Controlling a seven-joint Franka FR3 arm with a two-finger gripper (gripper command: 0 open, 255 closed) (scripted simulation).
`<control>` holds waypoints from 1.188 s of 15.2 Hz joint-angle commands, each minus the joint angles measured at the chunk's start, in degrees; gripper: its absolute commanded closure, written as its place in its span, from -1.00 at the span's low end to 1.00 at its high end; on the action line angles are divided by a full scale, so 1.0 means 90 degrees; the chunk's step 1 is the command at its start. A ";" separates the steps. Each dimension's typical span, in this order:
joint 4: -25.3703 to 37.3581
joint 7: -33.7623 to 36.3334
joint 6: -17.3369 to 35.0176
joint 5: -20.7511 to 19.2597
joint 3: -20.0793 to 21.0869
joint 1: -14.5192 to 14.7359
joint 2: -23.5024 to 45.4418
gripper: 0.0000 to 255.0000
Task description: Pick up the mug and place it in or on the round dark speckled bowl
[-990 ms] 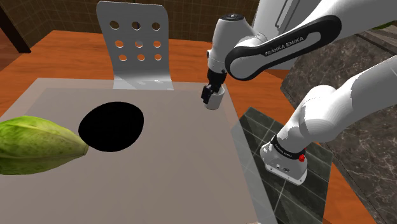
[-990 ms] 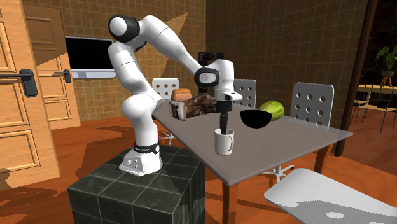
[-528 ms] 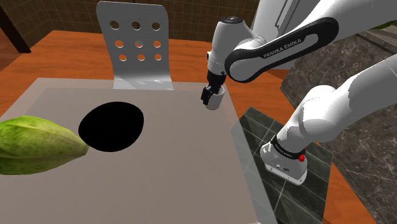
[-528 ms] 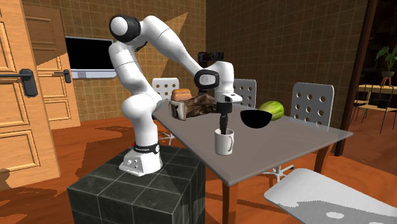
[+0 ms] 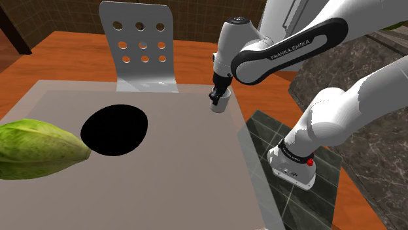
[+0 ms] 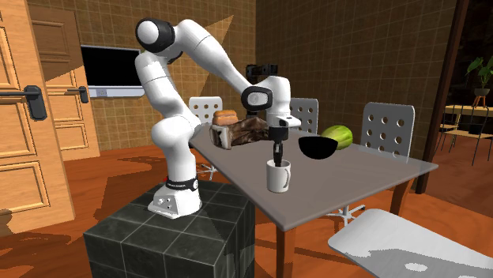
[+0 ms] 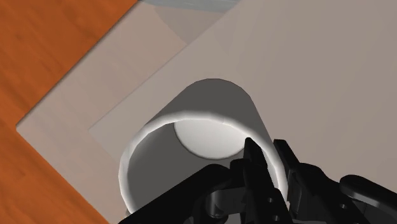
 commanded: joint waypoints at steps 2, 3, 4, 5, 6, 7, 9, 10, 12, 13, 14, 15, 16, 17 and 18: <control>0.0001 0.0000 0.0001 0.0000 0.0000 0.0000 0.0000 1.00; 0.0000 0.0000 0.0001 0.0000 0.0000 0.0000 0.0000 1.00; 0.0041 -0.0012 -0.0107 0.0009 -0.0009 0.0005 -0.0069 1.00; 0.0084 -0.0023 -0.0215 0.0016 -0.0017 0.0010 -0.0133 1.00; 0.0128 -0.0033 -0.0322 0.0023 -0.0026 0.0015 -0.0196 1.00; 0.0174 -0.0043 -0.0428 0.0029 -0.0034 0.0019 -0.0257 1.00; 0.0269 -0.0061 -0.0638 0.0039 -0.0050 0.0026 -0.0372 1.00; 0.0319 -0.0070 -0.0742 0.0043 -0.0057 0.0029 -0.0426 1.00; 0.0424 -0.0085 -0.0947 0.0050 -0.0072 0.0034 -0.0528 1.00; 0.0478 -0.0093 -0.1049 0.0053 -0.0079 0.0036 -0.0576 1.00; 0.0533 -0.0100 -0.1149 0.0055 -0.0086 0.0038 -0.0621 1.00; 0.0590 -0.0107 -0.1249 0.0057 -0.0093 0.0040 -0.0664 1.00; 0.0648 -0.0113 -0.1349 0.0058 -0.0100 0.0041 -0.0706 1.00; 0.0708 -0.0120 -0.1447 0.0060 -0.0106 0.0042 -0.0745 1.00; 0.0769 -0.0126 -0.1545 0.0060 -0.0113 0.0043 -0.0782 1.00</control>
